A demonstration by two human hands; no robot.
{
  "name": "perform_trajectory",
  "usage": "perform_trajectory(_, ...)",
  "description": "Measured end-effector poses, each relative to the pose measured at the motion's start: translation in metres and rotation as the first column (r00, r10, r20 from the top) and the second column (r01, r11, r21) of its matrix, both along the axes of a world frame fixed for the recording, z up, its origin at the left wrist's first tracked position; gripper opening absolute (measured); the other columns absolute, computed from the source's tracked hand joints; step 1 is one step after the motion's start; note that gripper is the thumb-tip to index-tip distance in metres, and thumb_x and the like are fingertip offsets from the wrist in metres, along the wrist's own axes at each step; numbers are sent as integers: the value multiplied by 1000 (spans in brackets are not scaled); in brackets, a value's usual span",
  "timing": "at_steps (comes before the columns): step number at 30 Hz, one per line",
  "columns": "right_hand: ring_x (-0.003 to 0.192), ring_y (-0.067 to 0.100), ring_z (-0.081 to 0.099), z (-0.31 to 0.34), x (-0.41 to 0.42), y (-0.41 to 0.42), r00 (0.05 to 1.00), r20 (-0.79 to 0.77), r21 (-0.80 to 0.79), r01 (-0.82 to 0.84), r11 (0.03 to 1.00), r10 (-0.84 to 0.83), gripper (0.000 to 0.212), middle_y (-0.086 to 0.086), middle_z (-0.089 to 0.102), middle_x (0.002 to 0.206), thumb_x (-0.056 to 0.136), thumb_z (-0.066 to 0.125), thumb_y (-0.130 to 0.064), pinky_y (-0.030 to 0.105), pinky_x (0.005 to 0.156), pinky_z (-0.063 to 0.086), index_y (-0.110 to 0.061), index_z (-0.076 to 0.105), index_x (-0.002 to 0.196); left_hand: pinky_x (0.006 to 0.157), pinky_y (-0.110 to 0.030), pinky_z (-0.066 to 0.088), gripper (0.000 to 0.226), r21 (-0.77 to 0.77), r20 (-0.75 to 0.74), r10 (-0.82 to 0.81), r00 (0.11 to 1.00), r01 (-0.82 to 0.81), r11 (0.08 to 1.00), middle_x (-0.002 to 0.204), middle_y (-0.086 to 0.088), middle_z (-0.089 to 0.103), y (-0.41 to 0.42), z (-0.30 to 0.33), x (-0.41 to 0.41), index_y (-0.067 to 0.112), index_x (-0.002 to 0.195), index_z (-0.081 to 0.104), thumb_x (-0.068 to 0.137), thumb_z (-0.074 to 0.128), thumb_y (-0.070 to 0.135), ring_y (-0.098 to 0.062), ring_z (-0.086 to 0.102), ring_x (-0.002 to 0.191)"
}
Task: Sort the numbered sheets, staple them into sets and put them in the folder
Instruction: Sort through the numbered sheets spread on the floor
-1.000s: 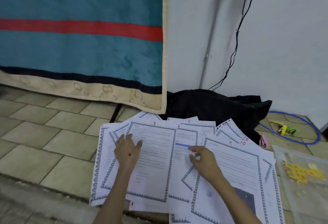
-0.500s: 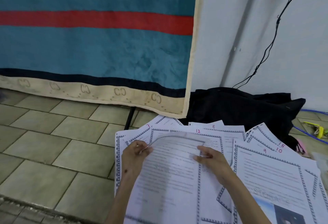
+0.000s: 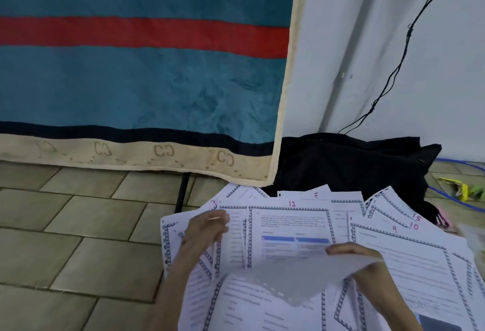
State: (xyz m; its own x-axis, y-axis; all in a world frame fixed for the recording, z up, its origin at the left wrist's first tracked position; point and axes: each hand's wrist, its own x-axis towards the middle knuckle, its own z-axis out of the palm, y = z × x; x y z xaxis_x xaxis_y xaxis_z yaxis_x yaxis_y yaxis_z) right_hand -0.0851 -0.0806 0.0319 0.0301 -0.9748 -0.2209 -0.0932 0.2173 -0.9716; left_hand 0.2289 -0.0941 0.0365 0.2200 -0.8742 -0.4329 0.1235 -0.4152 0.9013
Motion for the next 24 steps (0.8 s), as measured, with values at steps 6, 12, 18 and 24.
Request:
perform_trajectory(6,58,25,53,-12,-7,4,967,-256,46,10,999,2,28,29,43,66,78,73,-5,31,66,50,9,50,84,89,-35,50,26,138,207,-245,947,220,966,102,-19,64,-50,-12,-32,4,101,66,84,68,24,-30,63,94)
perform_trajectory(12,53,17,36,1,-1,8,984,-175,39,50,998,-42,16,5,28,57,82,68,-3,15,48,36,-14,56,85,81,-44,51,28,23,151,-248,957,248,969,76,-11,65,-43,-6,-42,17,72,66,92,53,3,-29,58,75)
perform_trajectory(18,45,4,47,-2,0,5,978,-206,-23,11,1000,-16,24,-12,55,55,74,76,-2,9,48,39,-15,56,71,57,-26,49,18,-209,0,-108,994,106,972,64,-4,70,-10,4,-43,16,75,67,90,58,10,-19,60,59)
perform_trajectory(24,69,32,58,-13,1,3,971,-179,-31,157,987,-160,41,25,62,83,69,81,-8,40,69,53,-7,59,103,79,-32,55,21,-242,-116,109,987,-135,961,83,-1,75,-5,2,-28,13,91,73,79,66,-3,-19,69,85)
